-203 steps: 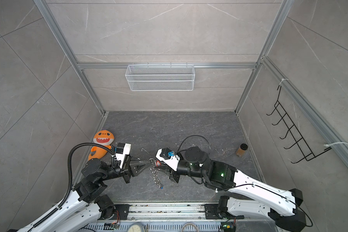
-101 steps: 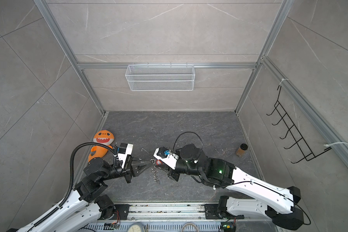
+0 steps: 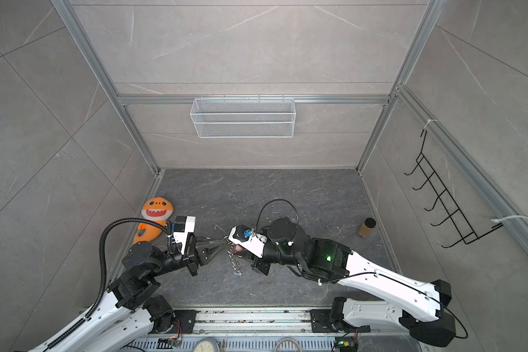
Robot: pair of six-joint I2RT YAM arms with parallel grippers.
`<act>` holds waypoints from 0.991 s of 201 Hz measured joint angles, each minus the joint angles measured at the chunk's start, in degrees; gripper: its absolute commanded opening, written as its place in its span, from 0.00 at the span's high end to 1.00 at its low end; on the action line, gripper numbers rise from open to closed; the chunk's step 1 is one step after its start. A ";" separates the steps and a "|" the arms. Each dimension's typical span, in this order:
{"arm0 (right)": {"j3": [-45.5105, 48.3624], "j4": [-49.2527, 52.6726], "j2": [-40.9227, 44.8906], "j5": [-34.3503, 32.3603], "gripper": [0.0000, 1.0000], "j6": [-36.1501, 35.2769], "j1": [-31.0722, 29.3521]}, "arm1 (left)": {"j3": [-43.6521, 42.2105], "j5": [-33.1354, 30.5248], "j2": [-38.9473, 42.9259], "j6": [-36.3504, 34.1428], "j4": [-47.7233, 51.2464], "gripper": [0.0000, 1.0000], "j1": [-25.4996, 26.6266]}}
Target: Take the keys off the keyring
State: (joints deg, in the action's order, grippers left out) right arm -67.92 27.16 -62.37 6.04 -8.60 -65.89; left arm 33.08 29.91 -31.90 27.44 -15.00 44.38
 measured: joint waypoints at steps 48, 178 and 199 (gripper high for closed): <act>1.31 -2.84 -0.09 -2.27 0.96 0.11 0.00 | 0.00 -0.96 0.61 0.00 0.07 1.00 0.00; 2.01 -6.01 1.05 -8.90 0.98 0.28 -0.15 | 0.00 -0.72 0.96 0.11 0.92 1.00 0.00; 1.38 -4.94 1.03 -9.55 0.97 -0.74 -0.13 | 0.00 1.01 -0.04 0.70 0.68 1.00 0.00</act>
State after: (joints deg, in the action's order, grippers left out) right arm -66.54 22.22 -61.34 -3.51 -9.34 -66.02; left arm 33.08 30.92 -31.94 28.14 -14.33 44.38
